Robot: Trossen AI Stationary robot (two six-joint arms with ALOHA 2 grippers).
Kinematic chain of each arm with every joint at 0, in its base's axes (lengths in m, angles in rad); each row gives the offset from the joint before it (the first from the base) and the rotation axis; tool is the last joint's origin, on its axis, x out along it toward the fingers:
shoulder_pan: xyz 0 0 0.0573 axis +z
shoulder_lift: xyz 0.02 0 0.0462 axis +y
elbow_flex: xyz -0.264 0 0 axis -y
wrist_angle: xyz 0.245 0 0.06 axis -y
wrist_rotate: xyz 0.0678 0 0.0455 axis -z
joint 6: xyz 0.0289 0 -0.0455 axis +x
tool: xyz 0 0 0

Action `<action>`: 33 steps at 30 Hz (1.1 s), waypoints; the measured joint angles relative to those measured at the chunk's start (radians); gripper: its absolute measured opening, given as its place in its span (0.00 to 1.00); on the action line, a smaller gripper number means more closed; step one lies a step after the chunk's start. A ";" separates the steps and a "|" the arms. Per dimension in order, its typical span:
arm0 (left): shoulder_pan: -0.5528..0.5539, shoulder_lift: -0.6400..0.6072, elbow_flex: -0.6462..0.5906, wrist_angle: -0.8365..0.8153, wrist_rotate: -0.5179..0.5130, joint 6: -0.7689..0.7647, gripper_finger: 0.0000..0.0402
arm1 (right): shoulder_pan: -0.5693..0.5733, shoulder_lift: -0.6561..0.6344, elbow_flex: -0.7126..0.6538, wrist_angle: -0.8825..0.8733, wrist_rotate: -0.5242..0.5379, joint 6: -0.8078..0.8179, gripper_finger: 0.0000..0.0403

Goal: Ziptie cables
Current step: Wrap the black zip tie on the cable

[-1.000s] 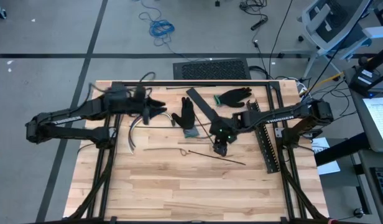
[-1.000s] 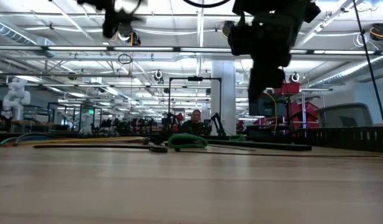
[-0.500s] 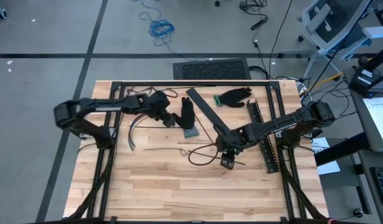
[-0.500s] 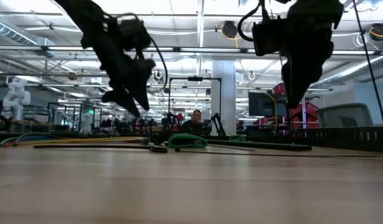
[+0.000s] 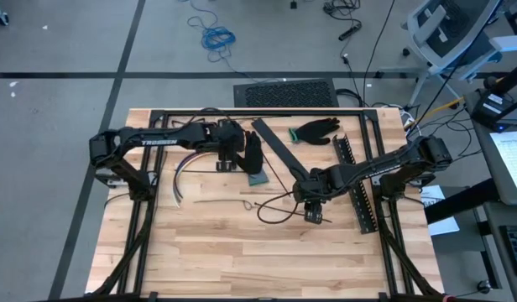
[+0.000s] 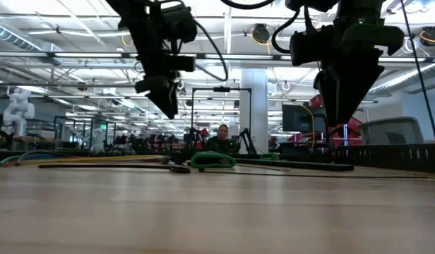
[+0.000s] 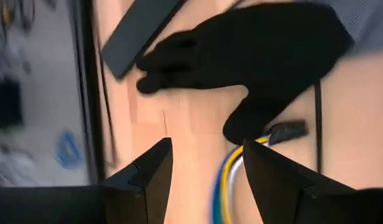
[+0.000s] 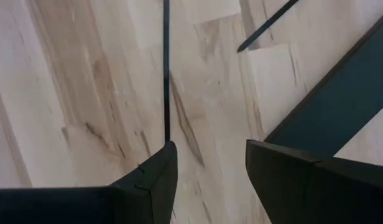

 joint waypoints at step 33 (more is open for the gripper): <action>0.026 0.273 0.018 -0.073 0.217 0.623 0.48 | 0.003 0.000 0.000 0.237 -0.029 0.068 0.44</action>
